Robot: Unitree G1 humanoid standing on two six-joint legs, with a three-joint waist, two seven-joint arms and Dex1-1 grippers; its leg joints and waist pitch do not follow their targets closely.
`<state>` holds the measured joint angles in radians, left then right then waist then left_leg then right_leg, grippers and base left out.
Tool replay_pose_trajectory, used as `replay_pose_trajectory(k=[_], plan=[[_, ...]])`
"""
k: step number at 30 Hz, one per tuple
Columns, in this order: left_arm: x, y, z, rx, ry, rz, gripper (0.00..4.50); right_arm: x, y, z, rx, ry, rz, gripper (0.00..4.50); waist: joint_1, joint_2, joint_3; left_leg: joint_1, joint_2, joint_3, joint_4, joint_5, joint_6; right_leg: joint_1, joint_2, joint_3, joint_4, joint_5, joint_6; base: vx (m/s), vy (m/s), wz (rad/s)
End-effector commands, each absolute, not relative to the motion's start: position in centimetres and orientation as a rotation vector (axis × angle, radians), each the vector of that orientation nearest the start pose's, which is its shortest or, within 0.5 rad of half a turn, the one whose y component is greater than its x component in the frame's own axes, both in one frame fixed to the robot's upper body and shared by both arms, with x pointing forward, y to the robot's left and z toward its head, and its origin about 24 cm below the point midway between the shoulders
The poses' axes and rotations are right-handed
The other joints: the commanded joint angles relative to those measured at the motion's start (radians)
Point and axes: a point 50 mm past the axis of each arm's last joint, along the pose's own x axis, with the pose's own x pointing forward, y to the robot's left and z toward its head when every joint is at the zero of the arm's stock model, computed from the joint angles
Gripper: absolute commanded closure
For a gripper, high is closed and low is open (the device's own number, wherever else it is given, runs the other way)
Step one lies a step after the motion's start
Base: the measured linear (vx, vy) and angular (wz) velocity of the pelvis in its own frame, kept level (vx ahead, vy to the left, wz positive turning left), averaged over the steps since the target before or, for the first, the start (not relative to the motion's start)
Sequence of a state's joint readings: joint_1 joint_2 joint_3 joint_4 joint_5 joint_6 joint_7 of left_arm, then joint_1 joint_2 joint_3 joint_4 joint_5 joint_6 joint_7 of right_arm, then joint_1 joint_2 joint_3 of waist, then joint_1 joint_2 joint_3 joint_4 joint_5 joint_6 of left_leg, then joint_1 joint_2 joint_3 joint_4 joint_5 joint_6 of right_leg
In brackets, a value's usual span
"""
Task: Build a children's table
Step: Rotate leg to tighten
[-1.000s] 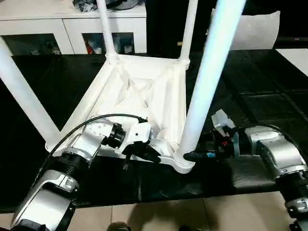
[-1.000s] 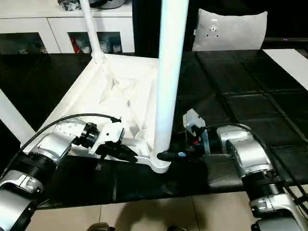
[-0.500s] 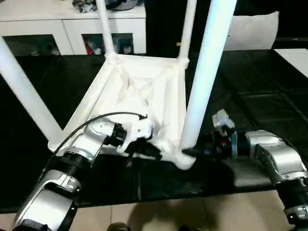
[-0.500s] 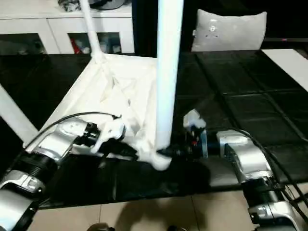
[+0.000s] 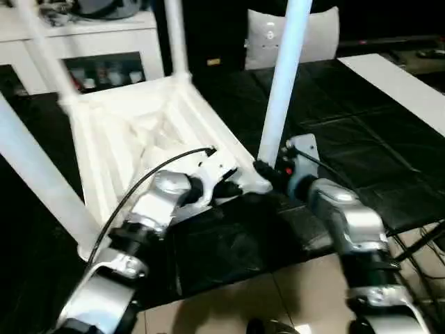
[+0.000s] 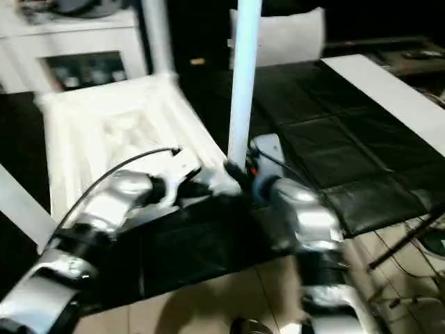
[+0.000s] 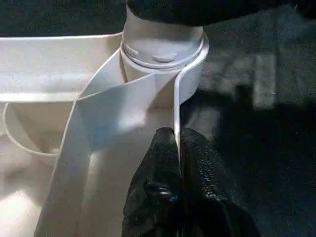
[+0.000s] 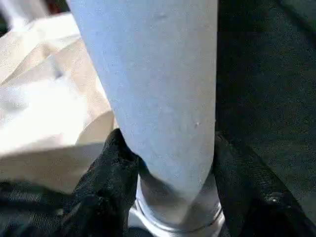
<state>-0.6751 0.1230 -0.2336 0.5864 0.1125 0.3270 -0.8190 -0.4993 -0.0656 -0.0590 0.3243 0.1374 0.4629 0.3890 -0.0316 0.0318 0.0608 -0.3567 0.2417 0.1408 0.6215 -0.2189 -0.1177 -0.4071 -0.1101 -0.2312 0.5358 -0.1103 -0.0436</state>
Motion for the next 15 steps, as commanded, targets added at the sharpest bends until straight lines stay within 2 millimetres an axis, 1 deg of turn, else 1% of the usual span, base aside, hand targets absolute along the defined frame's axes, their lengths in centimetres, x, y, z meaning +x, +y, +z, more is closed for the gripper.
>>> replay_pose_trajectory(k=[1, 2, 3, 4, 5, 6, 7, 8, 9, 10, 11, 12, 13, 14, 15], plan=[[33.2, 3.6, 9.7, 0.334, 0.198, -1.187, 4.50, 33.4, -10.2, 6.6, 0.149, 0.299, 0.512, 1.81, 0.010, 0.003, -0.091, -0.008, -0.020, 0.008, -0.064, -0.192, 0.077, 0.081, -0.047, 0.042, -0.081, -0.453, 0.012, 0.000, 0.000, 0.00], [33.2, 3.6, 9.7, 0.334, 0.198, -1.187, 4.50, 33.4, -10.2, 6.6, 0.149, 0.299, 0.512, 1.73, 0.018, 0.003, -0.095, -0.005, -0.017, 0.009, -0.065, -0.151, 0.082, 0.078, -0.049, 0.052, -0.070, -0.406, -0.022, 0.000, 0.000, 0.00], [33.3, 4.1, 9.6, 0.347, 0.203, -1.183, 4.50, 33.2, -10.7, 6.6, 0.139, 0.287, 0.506, 1.62, 0.022, 0.002, -0.096, -0.009, -0.016, 0.009, -0.066, -0.127, 0.088, 0.080, -0.048, 0.056, -0.063, -0.378, -0.037, 0.000, 0.000, 0.00], [33.3, 4.5, 9.5, 0.358, 0.205, -1.184, 4.50, 33.0, -11.2, 6.6, 0.124, 0.276, 0.511, 1.49, 0.030, 0.003, -0.098, -0.010, -0.012, 0.008, -0.065, -0.082, 0.097, 0.079, -0.048, 0.064, -0.049, -0.321, -0.063, 0.000, 0.000, 0.00], [33.3, 4.8, 9.5, 0.367, 0.204, -1.185, 4.50, 32.9, -11.6, 6.6, 0.113, 0.270, 0.511, 1.41, 0.040, 0.005, -0.101, -0.014, -0.009, 0.007, -0.063, -0.041, 0.108, 0.082, -0.049, 0.070, -0.034, -0.264, -0.082, 0.000, 0.000, 0.00], [33.3, 5.2, 9.4, 0.374, 0.205, -1.186, 4.50, 32.7, -12.1, 6.6, 0.105, 0.260, 0.515, 1.35, 0.052, 0.007, -0.109, -0.013, -0.007, 0.007, -0.059, 0.014, 0.120, 0.081, -0.051, 0.077, -0.016, -0.186, -0.108, 0.000, 0.000, 0.00], [33.3, 5.4, 9.3, 0.379, 0.206, -1.187, 4.50, 32.5, -12.5, 6.6, 0.100, 0.251, 0.518, 1.21, 0.055, 0.004, -0.111, -0.015, -0.008, 0.006, -0.056, 0.045, 0.129, 0.081, -0.049, 0.079, -0.009, -0.145, -0.119, 0.000, 0.000, 0.00], [33.3, 5.7, 9.2, 0.384, 0.204, -1.196, 4.50, 32.3, -12.7, 6.7, 0.092, 0.244, 0.534, 1.09, 0.059, 0.005, -0.111, -0.015, -0.009, 0.007, -0.054, 0.070, 0.139, 0.079, -0.048, 0.081, -0.003, -0.116, -0.130, 0.000, 0.000, 0.00], [33.2, 6.0, 9.1, 0.391, 0.202, -1.212, 4.50, 32.1, -13.0, 6.7, 0.081, 0.237, 0.560, 1.01, 0.075, 0.000, -0.109, -0.019, -0.014, 0.014, -0.050, 0.090, 0.159, 0.076, -0.046, 0.087, 0.004, -0.093, -0.144, 0.000, 0.000, 0.00], [33.1, 6.9, 8.8, 0.425, 0.206, -1.252, 4.50, 31.2, -14.0, 6.7, 0.049, 0.226, 0.629, 0.97, 0.087, 0.000, -0.108, -0.017, -0.017, 0.019, -0.051, 0.064, 0.163, 0.075, -0.045, 0.089, 0.000, -0.121, -0.136, 0.000, 0.000, 0.00], [33.1, 6.9, 8.8, 0.425, 0.206, -1.252, 4.50, 31.2, -14.0, 6.7, 0.049, 0.226, 0.629, 0.89, 0.093, -0.001, -0.105, -0.017, -0.017, 0.021, -0.052, 0.047, 0.163, 0.074, -0.045, 0.090, -0.003, -0.145, -0.130, 0.000, 0.000, 0.00], [32.8, 7.8, 8.4, 0.441, 0.213, -1.299, 4.50, 30.2, -15.0, 6.7, 0.026, 0.224, 0.704, 0.77, 0.104, 0.004, -0.102, -0.013, -0.016, 0.023, -0.055, 0.010, 0.151, 0.071, -0.045, 0.090, -0.011, -0.200, -0.115, 0.000, 0.000, 0.00], [32.7, 8.2, 8.3, 0.455, 0.206, -1.331, 4.50, 29.7, -15.5, 6.8, 0.019, 0.223, 0.747, 0.77, 0.108, 0.001, -0.100, -0.010, -0.016, 0.025, -0.056, -0.009, 0.146, 0.070, -0.044, 0.091, -0.016, -0.226, -0.104, 0.000, 0.000, 0.00], [32.7, 8.4, 8.3, 0.463, 0.201, -1.348, 4.50, 29.4, -15.8, 6.8, 0.015, 0.223, 0.771, 0.57, 0.111, 0.000, -0.097, -0.011, -0.015, 0.025, -0.059, -0.033, 0.140, 0.070, -0.044, 0.091, -0.020, -0.255, -0.094, 0.000, 0.000, 0.00], [32.6, 8.9, 8.2, 0.469, 0.206, -1.370, 4.50, 28.8, -16.3, 6.9, 0.003, 0.220, 0.817, 0.52, 0.119, 0.001, -0.092, -0.009, -0.016, 0.028, -0.063, -0.083, 0.114, 0.070, -0.042, 0.088, -0.031, -0.334, -0.057, 0.000, 0.000, 0.00]])
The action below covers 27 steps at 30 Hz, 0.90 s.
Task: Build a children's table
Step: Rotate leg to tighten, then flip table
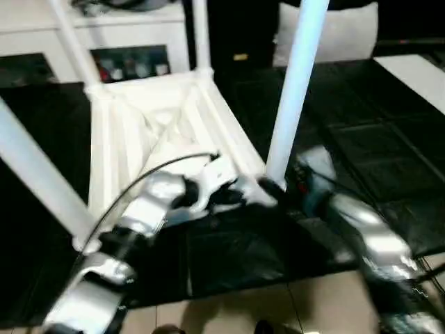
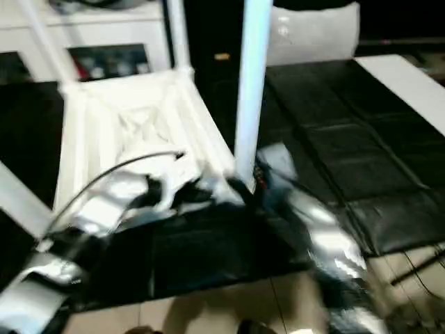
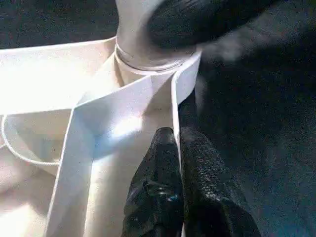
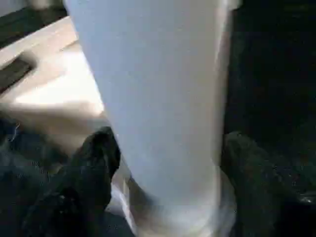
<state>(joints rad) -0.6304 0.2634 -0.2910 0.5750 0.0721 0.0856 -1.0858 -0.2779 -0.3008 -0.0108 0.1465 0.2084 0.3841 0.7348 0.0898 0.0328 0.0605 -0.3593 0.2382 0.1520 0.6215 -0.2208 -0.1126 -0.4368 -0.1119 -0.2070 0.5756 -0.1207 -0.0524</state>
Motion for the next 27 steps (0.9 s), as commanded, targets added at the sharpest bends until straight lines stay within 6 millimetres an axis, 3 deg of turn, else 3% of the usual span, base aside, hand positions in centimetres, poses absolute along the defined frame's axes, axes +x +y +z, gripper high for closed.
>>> replay_pose_trajectory(k=[1, 4, 5, 6, 8, 11, 12, 15, 16, 19, 20, 21, 22, 23, 24, 25, 27], plan=[[32.6, 9.0, 8.1, 0.470, 0.209, -1.377, 4.50, 28.6, -16.5, 7.0, -0.002, 0.219, 0.831, 0.44, 0.001, -0.001, -0.090, -0.002, -0.016, 0.019, -0.064, -0.102, 0.101, 0.097, -0.037, 0.061, -0.079, -0.358, -0.034, 0.000, 0.000, 0.00], [32.5, 10.7, 7.7, 0.518, 0.238, -1.455, 4.50, 26.7, -18.3, 7.6, -0.020, 0.214, 0.931, 0.14, 0.005, -0.008, -0.082, 0.016, -0.029, 0.025, -0.062, -0.178, 0.078, 0.085, -0.029, 0.047, -0.113, -0.517, 0.061, 0.000, 0.000, 0.00], [32.4, 10.8, 7.7, 0.513, 0.240, -1.457, 4.50, 26.6, -18.3, 7.6, -0.019, 0.214, 0.933, 0.08, 0.005, -0.008, -0.082, 0.016, -0.029, 0.025, -0.062, -0.178, 0.078, 0.085, -0.029, 0.047, -0.113, -0.517, 0.061, 0.000, 0.000, 0.00], [32.4, 10.9, 7.6, 0.506, 0.243, -1.461, 4.50, 26.5, -18.3, 7.6, -0.017, 0.215, 0.936, 0.03, 0.001, -0.003, -0.077, 0.016, -0.023, 0.020, -0.063, -0.204, 0.072, 0.085, -0.027, 0.031, -0.124, -0.555, 0.078, 0.000, 0.000, 0.00], [32.5, 11.1, 7.7, 0.480, 0.237, -1.463, 4.50, 26.4, -18.5, 7.7, -0.014, 0.211, 0.922, 0.03, -0.007, 0.000, -0.079, 0.026, -0.019, 0.016, -0.062, -0.235, 0.061, 0.086, -0.029, 0.019, -0.136, -0.568, 0.087, 0.000, 0.000, 0.00], [32.0, 11.7, 8.4, 0.355, 0.185, -1.536, 4.50, 26.1, -19.1, 7.8, 0.012, 0.193, 0.823, 0.03, -0.011, 0.003, -0.079, 0.027, -0.009, 0.009, -0.071, -0.242, 0.060, 0.092, -0.032, 0.022, -0.136, -0.531, 0.067, 0.000, 0.000, 0.00], [31.9, 11.7, 8.4, 0.348, 0.177, -1.544, 4.07, 26.1, -19.2, 7.8, 0.014, 0.191, 0.816, 0.00, -0.013, 0.003, -0.081, 0.028, -0.003, 0.006, -0.077, -0.254, 0.058, 0.095, -0.039, 0.026, -0.132, -0.509, 0.045, 0.000, 0.000, 0.00], [31.7, 11.6, 8.7, 0.343, 0.109, -1.537, 3.93, 25.6, -19.3, 7.6, 0.017, 0.185, 0.763, 0.00, -0.011, 0.003, -0.079, 0.036, -0.008, 0.007, -0.078, -0.273, 0.045, 0.092, -0.046, 0.032, -0.129, -0.520, 0.023, 0.000, 0.000, 0.00], [31.5, 11.6, 8.8, 0.331, 0.085, -1.520, 3.79, 25.3, -19.2, 7.5, 0.028, 0.185, 0.731, 0.00, -0.013, -0.001, -0.078, 0.026, -0.002, 0.004, -0.085, -0.262, 0.045, 0.100, -0.048, 0.039, -0.120, -0.490, 0.010, 0.000, 0.000, 0.00], [30.9, 11.8, 9.2, 0.249, 0.035, -1.469, 3.60, 24.6, -19.1, 7.5, 0.061, 0.187, 0.693, 0.00, -0.015, -0.004, -0.081, 0.019, -0.004, 0.005, -0.086, -0.224, 0.046, 0.106, -0.050, 0.049, -0.108, -0.463, 0.003, 0.000, 0.000, 0.00], [30.7, 12.0, 9.4, 0.224, 0.020, -1.450, 3.60, 24.4, -19.1, 7.6, 0.067, 0.186, 0.682, 0.00, -0.018, -0.006, -0.079, 0.018, -0.010, 0.011, -0.084, -0.212, 0.049, 0.105, -0.047, 0.047, -0.114, -0.482, 0.015, 0.000, 0.000, 0.00], [30.6, 12.1, 9.4, 0.209, 0.010, -1.437, 3.48, 24.3, -19.1, 7.6, 0.070, 0.185, 0.676, 0.00, -0.018, -0.005, -0.082, 0.019, -0.013, 0.012, -0.082, -0.200, 0.051, 0.106, -0.048, 0.047, -0.112, -0.483, 0.018, 0.000, 0.000, 0.00], [30.1, 12.6, 9.7, 0.123, -0.007, -1.353, 3.35, 23.8, -19.1, 7.7, 0.086, 0.175, 0.626, 0.00, -0.021, 0.010, -0.088, 0.015, -0.011, 0.011, -0.083, -0.159, 0.055, 0.109, -0.047, 0.052, -0.104, -0.448, 0.013, 0.000, 0.000, 0.00], [30.0, 12.8, 9.7, 0.097, -0.008, -1.310, 3.26, 23.6, -19.1, 7.8, 0.094, 0.173, 0.605, 0.00, -0.024, 0.005, -0.089, 0.007, -0.009, 0.010, -0.084, -0.138, 0.058, 0.113, -0.047, 0.054, -0.100, -0.422, 0.010, 0.000, 0.000, 0.00], [29.9, 13.0, 9.7, 0.073, -0.004, -1.256, 3.26, 23.5, -19.1, 7.8, 0.096, 0.169, 0.586, 0.00, -0.027, 0.001, -0.088, 0.008, -0.015, 0.014, -0.083, -0.129, 0.066, 0.108, -0.038, 0.050, -0.105, -0.418, 0.009, 0.000, 0.000, 0.00], [29.8, 13.3, 9.6, 0.035, -0.010, -1.162, 3.22, 23.3, -19.0, 7.9, 0.105, 0.162, 0.564, 0.00, -0.029, 0.033, -0.087, 0.011, -0.015, 0.012, -0.083, -0.134, 0.061, 0.108, -0.037, 0.049, -0.099, -0.416, 0.002, 0.000, 0.000, 0.00], [29.6, 14.0, 9.2, -0.031, 0.005, -0.966, 3.06, 22.9, -18.6, 7.9, 0.096, 0.173, 0.532, 0.00, -0.044, 0.024, -0.085, 0.009, -0.019, 0.017, -0.080, -0.151, 0.065, 0.108, -0.027, 0.039, -0.111, -0.434, 0.018, 0.000, 0.000, 0.00]])
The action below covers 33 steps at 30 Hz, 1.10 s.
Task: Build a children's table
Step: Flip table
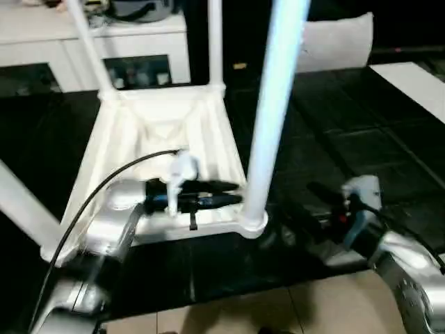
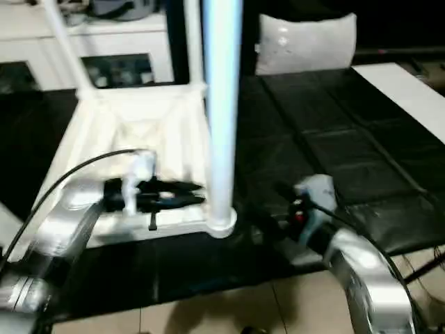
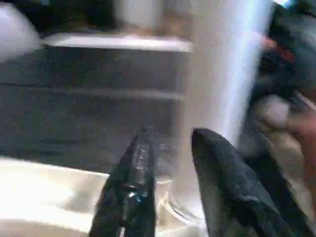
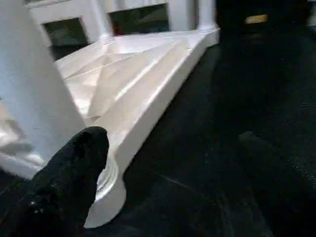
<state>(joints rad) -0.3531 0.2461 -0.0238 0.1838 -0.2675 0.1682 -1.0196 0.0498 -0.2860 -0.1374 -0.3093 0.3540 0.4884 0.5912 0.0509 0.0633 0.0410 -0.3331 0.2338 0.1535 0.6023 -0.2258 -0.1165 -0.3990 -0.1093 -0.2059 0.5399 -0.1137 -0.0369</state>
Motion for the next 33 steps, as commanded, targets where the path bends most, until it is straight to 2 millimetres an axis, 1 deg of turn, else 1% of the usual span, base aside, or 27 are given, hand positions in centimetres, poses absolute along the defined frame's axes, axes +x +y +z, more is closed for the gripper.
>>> replay_pose_trajectory(k=[1, 5, 7, 8, 9, 10, 11, 12, 13, 16, 17, 18, 19, 20, 21, 22, 23, 24, 25, 26, 27, 28, 29, 30, 31, 32, 33], plan=[[29.5, 14.4, 8.8, -0.041, 0.023, -0.847, 2.94, 22.7, -18.3, 7.9, 0.080, 0.178, 0.525, 0.00, -0.009, -0.010, -0.061, -0.017, -0.019, 0.017, -0.058, -0.159, 0.072, 0.068, -0.026, 0.034, -0.084, -0.469, 0.017, 0.000, 0.000, 0.00], [28.3, 15.0, 8.3, -0.149, 0.011, -0.597, 2.79, 21.9, -17.3, 7.5, 0.064, 0.198, 0.530, 0.00, -0.044, 0.001, -0.053, -0.008, -0.043, 0.022, -0.034, -0.277, 0.081, 0.048, -0.002, -0.019, -0.135, -0.640, 0.154, 0.000, 0.000, 0.00], [27.6, 15.1, 8.0, -0.153, 0.016, -0.546, 2.79, 21.9, -17.1, 7.3, 0.070, 0.202, 0.510, 0.00, -0.062, 0.017, -0.050, -0.001, -0.009, 0.001, -0.052, -0.362, 0.088, 0.060, -0.004, -0.028, -0.142, -0.606, 0.155, 0.000, 0.000, 0.00], [27.2, 15.0, 7.6, -0.141, 0.025, -0.520, 2.79, 22.0, -17.1, 7.2, 0.079, 0.204, 0.499, 0.00, -0.068, 0.030, -0.042, -0.017, 0.049, -0.033, -0.099, -0.490, 0.092, 0.095, -0.011, -0.003, -0.086, -0.538, 0.131, 0.000, 0.000, 0.00], [26.7, 14.9, 7.4, -0.139, 0.035, -0.506, 2.79, 22.1, -16.8, 7.0, 0.085, 0.208, 0.495, 0.00, -0.038, 0.041, -0.036, -0.025, 0.128, -0.068, -0.172, -0.644, 0.079, 0.118, -0.026, 0.088, 0.064, -0.392, 0.062, 0.000, 0.000, 0.00], [26.3, 14.7, 7.2, -0.135, 0.039, -0.501, 2.79, 22.1, -16.5, 6.8, 0.090, 0.212, 0.496, 0.00, -0.042, 0.026, -0.032, -0.011, 0.132, -0.068, -0.174, -0.674, 0.062, 0.101, -0.039, 0.121, 0.076, -0.291, 0.024, 0.000, 0.000, 0.00], [25.8, 14.6, 7.0, -0.119, 0.046, -0.512, 2.79, 22.1, -16.1, 6.7, 0.090, 0.212, 0.506, 0.00, -0.048, -0.018, -0.014, 0.023, 0.023, -0.019, -0.098, -0.665, 0.040, 0.043, -0.019, 0.115, -0.041, -0.586, 0.062, -0.005, -0.054, 0.09], [25.6, 14.5, 7.0, -0.111, 0.054, -0.515, 2.79, 22.1, -15.8, 6.6, 0.090, 0.213, 0.512, 0.00, -0.051, -0.031, -0.008, 0.075, -0.066, 0.021, 0.002, -0.530, 0.029, -0.038, -0.008, 0.057, -0.139, -0.894, 0.147, 0.000, 0.000, 0.00], [25.2, 14.7, 6.9, -0.128, 0.063, -0.478, 2.79, 22.2, -15.3, 6.4, 0.103, 0.209, 0.520, 0.00, -0.067, -0.035, -0.028, 0.027, -0.085, 0.016, 0.043, -0.317, 0.061, 0.005, -0.054, 0.018, -0.144, -1.038, 0.205, 0.000, 0.000, 0.00], [25.1, 15.3, 6.4, -0.133, 0.073, -0.411, 2.79, 22.5, -15.0, 5.8, 0.095, 0.212, 0.519, 0.00, -0.075, 0.010, -0.049, -0.002, -0.043, -0.015, 0.001, -0.338, 0.067, 0.049, -0.026, -0.026, -0.130, -0.763, 0.221, 0.008, 0.008, -0.06], [25.0, 15.5, 6.1, -0.115, 0.078, -0.384, 2.79, 22.6, -15.0, 5.5, 0.081, 0.217, 0.520, 0.00, -0.085, 0.026, -0.035, -0.057, 0.043, -0.067, -0.074, -0.494, 0.076, 0.110, -0.022, 0.004, -0.029, -0.605, 0.170, 0.000, 0.000, 0.00], [24.9, 15.7, 6.0, -0.100, 0.082, -0.364, 2.79, 22.6, -14.9, 5.3, 0.070, 0.220, 0.522, 0.00, -0.042, 0.043, -0.031, -0.048, 0.116, -0.098, -0.153, -0.656, 0.066, 0.111, -0.036, 0.115, 0.119, -0.280, 0.045, -0.052, -0.009, -0.02], [24.6, 15.5, 6.0, -0.075, 0.103, -0.376, 2.79, 22.4, -14.7, 5.3, 0.073, 0.239, 0.547, 0.00, -0.047, 0.006, -0.010, -0.078, 0.082, -0.116, -0.171, -0.734, 0.080, 0.119, -0.040, 0.131, 0.136, -0.222, 0.012, -0.052, -0.009, -0.02], [24.4, 15.3, 6.1, -0.070, 0.106, -0.385, 2.79, 22.3, -14.7, 5.3, 0.073, 0.243, 0.562, 0.00, -0.019, -0.008, -0.012, -0.100, 0.010, -0.116, -0.158, -0.742, 0.033, 0.126, -0.021, 0.135, 0.126, -0.539, 0.043, -0.051, -0.070, 0.36], [24.2, 15.0, 6.2, -0.066, 0.108, -0.397, 2.79, 22.2, -14.6, 5.3, 0.072, 0.246, 0.579, 0.00, -0.047, -0.068, 0.025, 0.118, -0.138, -0.044, 0.166, -0.395, -0.026, -0.141, -0.037, 0.009, -0.196, -1.216, 0.088, 0.021, -0.073, 0.78], [23.9, 14.9, 6.2, -0.076, 0.110, -0.387, 2.79, 22.1, -14.8, 5.2, 0.059, 0.255, 0.584, 0.00, -0.095, -0.079, 0.004, 0.145, -0.176, -0.006, 0.261, -0.311, 0.014, -0.186, -0.028, -0.050, -0.194, -1.269, 0.032, 0.021, -0.073, 0.78], [23.4, 15.0, 6.1, -0.081, 0.117, -0.360, 2.79, 21.9, -15.0, 5.0, 0.034, 0.263, 0.589, 0.00, -0.099, -0.068, -0.021, 0.035, -0.099, 0.005, 0.232, -0.403, 0.099, 0.009, -0.106, -0.112, -0.151, -1.142, 0.028, 0.069, 0.040, 0.47], [23.0, 15.1, 5.9, -0.071, 0.125, -0.347, 2.79, 21.8, -15.1, 4.9, 0.022, 0.264, 0.597, 0.00, -0.074, 0.010, -0.030, 0.044, -0.024, -0.039, 0.092, -0.519, 0.072, 0.088, -0.106, -0.111, -0.060, -0.810, -0.002, 0.065, 0.097, 0.30], [22.8, 15.2, 5.8, -0.066, 0.130, -0.339, 2.79, 21.7, -15.2, 4.8, 0.020, 0.262, 0.604, 0.00, -0.106, 0.026, 0.002, -0.077, 0.094, -0.181, -0.117, -0.676, 0.101, 0.148, -0.026, -0.082, 0.152, -0.608, 0.055, 0.065, 0.097, 0.30], [22.6, 15.3, 5.7, -0.065, 0.135, -0.329, 2.79, 21.5, -15.3, 4.8, 0.020, 0.258, 0.613, 0.00, -0.109, 0.032, -0.027, 0.039, 0.084, -0.263, -0.097, -0.557, 0.132, -0.001, 0.033, 0.048, 0.196, -0.331, 0.008, 0.084, -0.005, 0.67], [22.2, 15.4, 5.5, -0.067, 0.129, -0.325, 2.79, 21.3, -15.5, 4.6, 0.036, 0.266, 0.611, 0.00, -0.102, 0.020, -0.019, 0.064, 0.135, -0.221, -0.087, -0.383, 0.150, -0.042, 0.016, 0.102, 0.215, -0.203, -0.030, 0.076, -0.099, 0.49], [22.0, 15.6, 5.4, -0.061, 0.135, -0.315, 2.79, 21.2, -15.6, 4.5, 0.042, 0.267, 0.623, 0.00, -0.104, 0.019, -0.031, 0.058, 0.119, -0.209, -0.079, -0.278, 0.202, -0.030, 0.012, 0.113, 0.207, -0.189, -0.056, 0.076, -0.099, 0.49], [21.9, 15.8, 5.3, -0.057, 0.139, -0.309, 2.79, 21.1, -15.6, 4.5, 0.044, 0.268, 0.630, 0.00, -0.104, -0.002, -0.045, 0.053, 0.069, -0.192, -0.055, -0.043, 0.334, -0.018, 0.008, 0.131, 0.175, -0.142, -0.124, 0.034, -0.146, 0.03], [21.6, 15.9, 5.1, -0.039, 0.148, -0.305, 2.79, 20.9, -15.8, 4.3, 0.028, 0.270, 0.646, 0.00, -0.095, -0.053, -0.069, 0.035, -0.007, -0.146, 0.012, 0.122, 0.423, 0.015, -0.021, 0.172, 0.095, -0.037, -0.222, 0.023, -0.166, -0.07], [21.6, 15.9, 5.1, -0.039, 0.148, -0.305, 2.79, 20.9, -15.8, 4.3, 0.028, 0.271, 0.646, 0.00, -0.079, -0.070, -0.081, -0.007, -0.079, -0.100, 0.070, 0.185, 0.433, 0.060, -0.044, 0.206, 0.071, 0.102, -0.312, 0.023, -0.166, -0.07], [21.6, 15.9, 5.1, -0.044, 0.148, -0.305, 2.79, 20.9, -15.8, 4.2, 0.026, 0.273, 0.647, 0.00, -0.023, -0.096, -0.095, -0.076, -0.121, -0.066, 0.131, 0.037, 0.321, 0.139, -0.107, 0.264, 0.038, 0.248, -0.310, 0.010, -0.161, -0.05], [21.5, 16.2, 5.3, -0.050, 0.136, -0.281, 2.79, 20.8, -15.7, 4.2, 0.038, 0.273, 0.671, 0.00, -0.015, -0.120, -0.063, -0.054, -0.124, -0.057, 0.079, 0.065, 0.159, 0.098, -0.062, 0.205, 0.042, 0.303, -0.121, -0.019, -0.170, -0.13]])
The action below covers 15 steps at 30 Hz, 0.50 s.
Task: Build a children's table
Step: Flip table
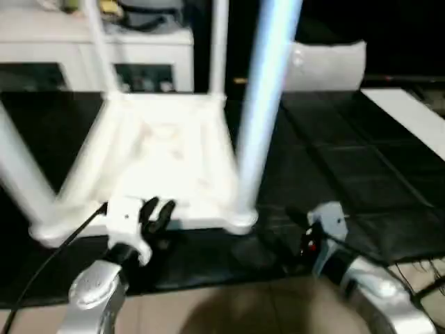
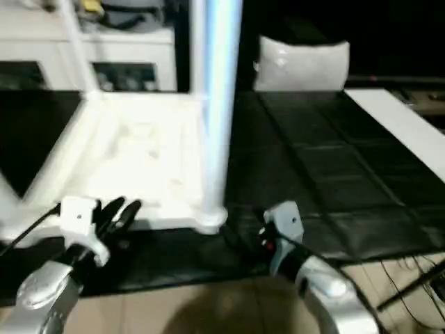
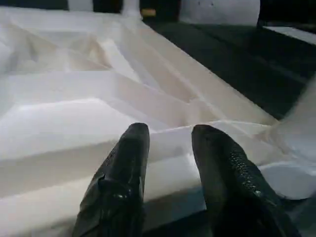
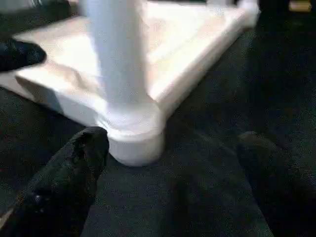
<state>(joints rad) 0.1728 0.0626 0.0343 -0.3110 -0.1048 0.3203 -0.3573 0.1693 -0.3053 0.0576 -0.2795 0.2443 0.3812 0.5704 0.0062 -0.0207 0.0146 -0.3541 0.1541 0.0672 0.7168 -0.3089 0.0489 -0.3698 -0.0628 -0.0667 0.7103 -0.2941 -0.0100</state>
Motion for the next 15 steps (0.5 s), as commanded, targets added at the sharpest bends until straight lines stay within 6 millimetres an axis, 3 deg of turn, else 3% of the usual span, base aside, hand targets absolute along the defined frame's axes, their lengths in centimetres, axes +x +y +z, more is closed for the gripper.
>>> replay_pose_trajectory(k=[1, 2, 3, 4, 5, 6, 8, 9, 10, 11, 13, 14, 15], plan=[[21.5, 16.4, 5.4, -0.053, 0.134, -0.262, 2.79, 20.7, -15.6, 4.2, 0.045, 0.267, 0.689, 0.00, 0.037, -0.023, -0.031, -0.025, -0.043, 0.031, -0.055, 0.151, -0.058, 0.064, -0.094, 0.051, -0.136, 0.415, -0.076, -0.019, -0.170, -0.13], [21.5, 16.5, 5.4, -0.054, 0.134, -0.256, 2.79, 20.6, -15.6, 4.2, 0.047, 0.266, 0.696, 0.00, 0.043, -0.014, -0.015, -0.024, -0.036, 0.030, -0.089, 0.107, -0.091, 0.061, -0.060, 0.046, -0.160, 0.202, 0.053, -0.029, -0.167, -0.10], [21.2, 16.9, 5.5, -0.066, 0.129, -0.225, 2.79, 20.4, -15.7, 4.4, 0.057, 0.272, 0.743, 0.00, 0.048, -0.015, -0.018, -0.018, -0.028, 0.030, -0.098, 0.074, -0.088, 0.063, -0.054, 0.051, -0.167, 0.104, 0.100, -0.041, -0.118, 0.01], [21.0, 17.1, 5.4, -0.067, 0.136, -0.207, 2.79, 20.2, -15.7, 4.5, 0.065, 0.272, 0.772, 0.00, 0.056, -0.003, -0.017, -0.012, -0.002, 0.026, -0.124, 0.045, -0.075, 0.067, -0.051, 0.055, -0.174, -0.030, 0.118, -0.041, -0.118, 0.01], [20.8, 17.3, 5.3, -0.067, 0.142, -0.196, 2.79, 20.1, -15.7, 4.6, 0.069, 0.271, 0.791, 0.00, 0.065, 0.002, -0.015, -0.012, 0.019, 0.023, -0.146, 0.019, -0.076, 0.067, -0.050, 0.048, -0.182, -0.130, 0.109, -0.057, -0.064, 0.00], [20.4, 17.6, 5.4, -0.087, 0.134, -0.206, 2.65, 19.8, -15.6, 4.8, 0.103, 0.271, 0.837, 0.00, 0.071, 0.007, -0.011, -0.004, 0.035, 0.025, -0.164, -0.026, -0.082, 0.059, -0.052, 0.046, -0.189, -0.213, 0.066, -0.062, -0.015, -0.04], [20.2, 17.8, 5.5, -0.093, 0.125, -0.219, 2.65, 19.7, -15.6, 5.2, 0.116, 0.261, 0.866, 0.00, 0.081, 0.007, -0.010, -0.003, 0.049, 0.026, -0.179, -0.074, -0.084, 0.054, -0.051, 0.046, -0.192, -0.285, 0.006, -0.060, 0.001, -0.03], [19.7, 18.0, 5.9, -0.114, 0.102, -0.247, 2.65, 19.8, -15.3, 5.9, 0.152, 0.241, 0.942, 0.00, 0.084, 0.007, -0.006, 0.000, 0.059, 0.026, -0.189, -0.108, -0.082, 0.049, -0.052, 0.048, -0.193, -0.306, -0.030, 0.000, 0.000, 0.00], [19.7, 18.0, 5.9, -0.116, 0.100, -0.250, 2.65, 19.9, -15.3, 6.0, 0.154, 0.240, 0.949, 0.00, 0.087, 0.009, -0.004, 0.003, 0.062, 0.027, -0.191, -0.133, -0.083, 0.044, -0.052, 0.049, -0.193, -0.321, -0.043, 0.000, 0.000, 0.00], [19.6, 18.1, 5.9, -0.114, 0.103, -0.247, 2.65, 20.0, -15.0, 6.1, 0.163, 0.239, 0.974, 0.00, 0.089, 0.018, -0.004, 0.013, 0.066, 0.031, -0.194, -0.182, -0.091, 0.033, -0.054, 0.051, -0.193, -0.341, -0.071, 0.000, 0.000, 0.00], [19.6, 18.2, 5.8, -0.107, 0.110, -0.236, 2.65, 20.1, -14.9, 6.1, 0.173, 0.239, 0.992, 0.00, 0.088, 0.013, -0.001, 0.011, 0.071, 0.037, -0.199, -0.205, -0.101, 0.034, -0.055, 0.051, -0.193, -0.324, -0.086, 0.000, 0.000, 0.00], [19.5, 18.9, 5.5, -0.088, 0.118, -0.174, 2.65, 20.5, -14.2, 6.3, 0.180, 0.234, 1.052, 0.00, 0.086, 0.020, -0.002, 0.013, 0.072, 0.038, -0.200, -0.227, -0.107, 0.034, -0.057, 0.050, -0.191, -0.305, -0.097, 0.000, 0.000, 0.00], [19.5, 19.3, 5.4, -0.085, 0.115, -0.135, 2.65, 20.8, -13.8, 6.3, 0.188, 0.236, 1.087, 0.00, 0.082, 0.019, -0.002, 0.008, 0.073, 0.036, -0.204, -0.234, -0.110, 0.040, -0.060, 0.050, -0.187, -0.290, -0.106, -0.012, 0.051, 0.00]])
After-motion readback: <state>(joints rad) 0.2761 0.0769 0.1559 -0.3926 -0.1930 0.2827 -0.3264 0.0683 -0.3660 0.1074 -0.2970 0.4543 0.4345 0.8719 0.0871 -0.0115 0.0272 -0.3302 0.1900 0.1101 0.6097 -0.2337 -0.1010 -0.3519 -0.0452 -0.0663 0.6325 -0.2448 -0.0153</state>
